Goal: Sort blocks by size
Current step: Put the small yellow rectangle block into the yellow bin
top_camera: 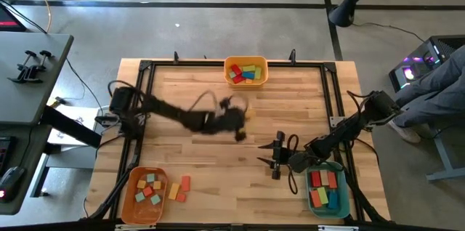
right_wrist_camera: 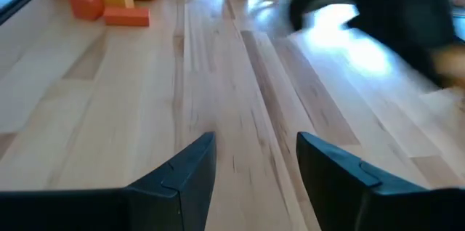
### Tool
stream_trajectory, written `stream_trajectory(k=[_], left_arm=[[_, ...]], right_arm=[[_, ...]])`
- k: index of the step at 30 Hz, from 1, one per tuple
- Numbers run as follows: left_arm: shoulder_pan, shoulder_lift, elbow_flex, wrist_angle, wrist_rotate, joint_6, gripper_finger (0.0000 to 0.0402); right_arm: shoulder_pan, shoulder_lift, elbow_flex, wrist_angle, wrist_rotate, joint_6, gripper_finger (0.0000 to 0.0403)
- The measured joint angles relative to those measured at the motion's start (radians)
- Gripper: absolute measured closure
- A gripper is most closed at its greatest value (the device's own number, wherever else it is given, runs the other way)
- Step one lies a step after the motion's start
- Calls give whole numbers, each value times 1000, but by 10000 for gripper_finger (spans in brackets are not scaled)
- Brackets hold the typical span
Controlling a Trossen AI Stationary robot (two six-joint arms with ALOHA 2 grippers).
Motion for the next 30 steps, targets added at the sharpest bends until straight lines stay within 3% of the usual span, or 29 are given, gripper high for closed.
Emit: stream_trajectory(k=[4, 11, 16, 23, 30], left_arm=[[152, -5, 217, -378, -15, 63, 314], [444, 94, 518, -774, 251, 41, 314], [533, 223, 712, -1056, 266, 78, 314], [581, 353, 840, -1112, 287, 128, 314], [587, 425, 893, -1111, 270, 162, 314]], right_arm=[[0, 0, 0, -8, -7, -6, 215], [0, 0, 0, -20, -7, 9, 215], [-2, 0, 0, -21, -7, 8, 215], [-4, 0, 0, -34, -7, 10, 215], [-4, 0, 0, -36, -7, 20, 215]])
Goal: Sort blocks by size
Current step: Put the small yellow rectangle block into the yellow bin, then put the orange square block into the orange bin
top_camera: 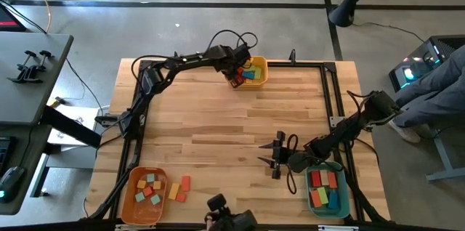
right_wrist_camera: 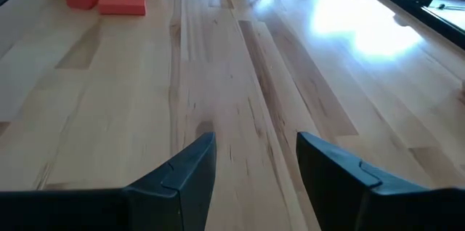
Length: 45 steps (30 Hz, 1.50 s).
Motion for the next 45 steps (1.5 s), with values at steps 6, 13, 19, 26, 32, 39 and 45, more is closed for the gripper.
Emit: stream_trajectory(k=[6, 13, 19, 26, 32, 39, 45], left_arm=[[0, 6, 1, 12, -1, 9, 311], [0, 6, 0, 51, 77, 10, 256], [4, 5, -4, 149, 173, 28, 208], [-5, -16, -5, 194, 242, 81, 197], [-146, -51, -12, 341, 357, 128, 213], [-420, -52, -13, 470, 215, 194, 234], [-538, -52, -13, 390, 78, 210, 246]], right_arm=[[-6, 0, 0, -1, 0, 0, 215], [-16, 0, 0, -1, -2, 7, 215], [-15, 0, 0, -3, -8, 14, 215], [-15, 0, 0, -40, -20, 74, 215], [12, 0, 0, -47, -9, 95, 215], [70, 0, 1, -30, 49, 94, 215], [166, -14, 1, -18, 48, 81, 215]])
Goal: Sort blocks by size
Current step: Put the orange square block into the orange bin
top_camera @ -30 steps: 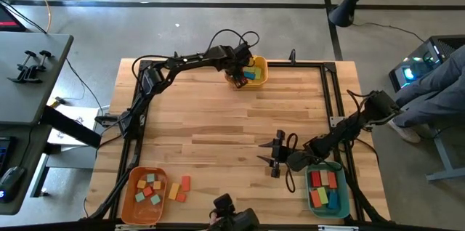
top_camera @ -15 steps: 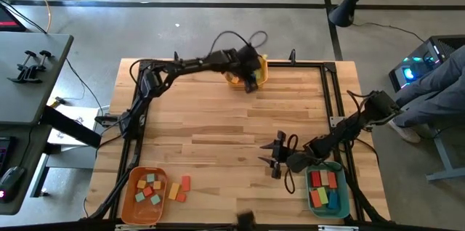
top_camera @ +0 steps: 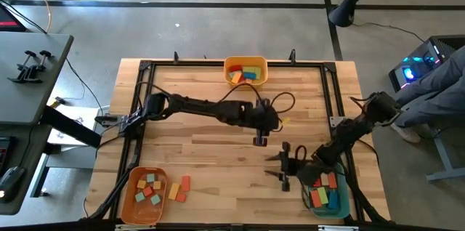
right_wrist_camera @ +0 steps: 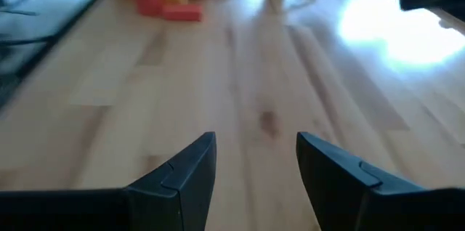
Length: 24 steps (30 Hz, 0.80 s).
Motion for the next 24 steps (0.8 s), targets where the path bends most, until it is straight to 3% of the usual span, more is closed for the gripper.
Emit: stream_trajectory(k=[5, 12, 17, 20, 24], left_arm=[[5, -4, -67, 30, 16, -99, 255], [-44, -95, -381, 351, 30, -217, 264], [-132, -262, -601, 524, -1, -281, 266], [-213, -380, -696, 521, -53, -298, 266], [-326, -489, -743, 390, -143, -357, 266]], right_arm=[[82, -59, 0, -6, 6, -33, 215], [147, -148, 0, -79, 136, -66, 215], [151, -153, -1, -83, 170, -74, 215], [128, -151, -1, -84, 188, -77, 215], [72, -150, -1, -80, 184, -93, 215]])
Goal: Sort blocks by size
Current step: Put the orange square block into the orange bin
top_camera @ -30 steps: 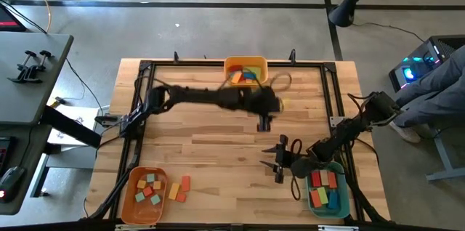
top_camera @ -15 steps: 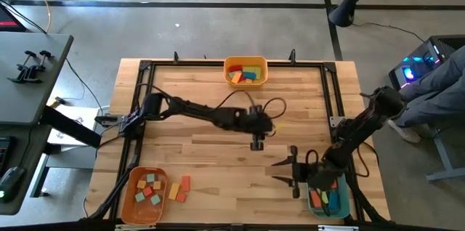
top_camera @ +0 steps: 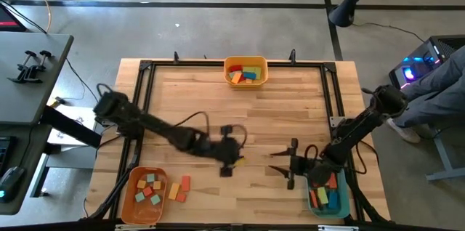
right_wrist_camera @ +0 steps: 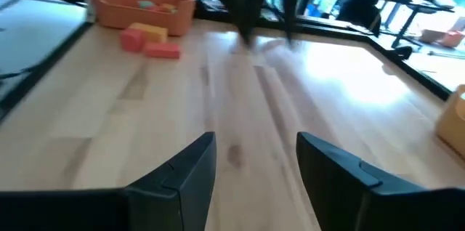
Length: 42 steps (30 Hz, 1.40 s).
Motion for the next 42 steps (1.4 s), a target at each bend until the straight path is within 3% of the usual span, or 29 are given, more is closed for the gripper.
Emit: stream_trajectory(k=[7, 12, 17, 19, 26, 31, 42], left_arm=[[-261, -29, 0, -235, -44, 40, 266], [-401, -28, 0, -298, -40, -211, 266], [-456, -28, 0, -258, -35, -460, 266], [-459, -28, 0, -275, 13, -518, 265], [-462, -28, 1, -527, 327, -741, 239], [-471, -28, 1, -619, 426, -769, 215], [-469, 46, -12, -652, 411, -564, 179]], right_arm=[[-100, 0, 0, 10, -73, -18, 215], [-133, 0, 0, 25, -151, -26, 215], [-137, 0, 0, 34, -159, -31, 215], [-137, 0, 0, 37, -161, -30, 215], [-137, 0, 0, 36, -162, -30, 215], [-138, 0, 0, 35, -162, -33, 215], [-142, 1, 0, 29, -162, -33, 215]])
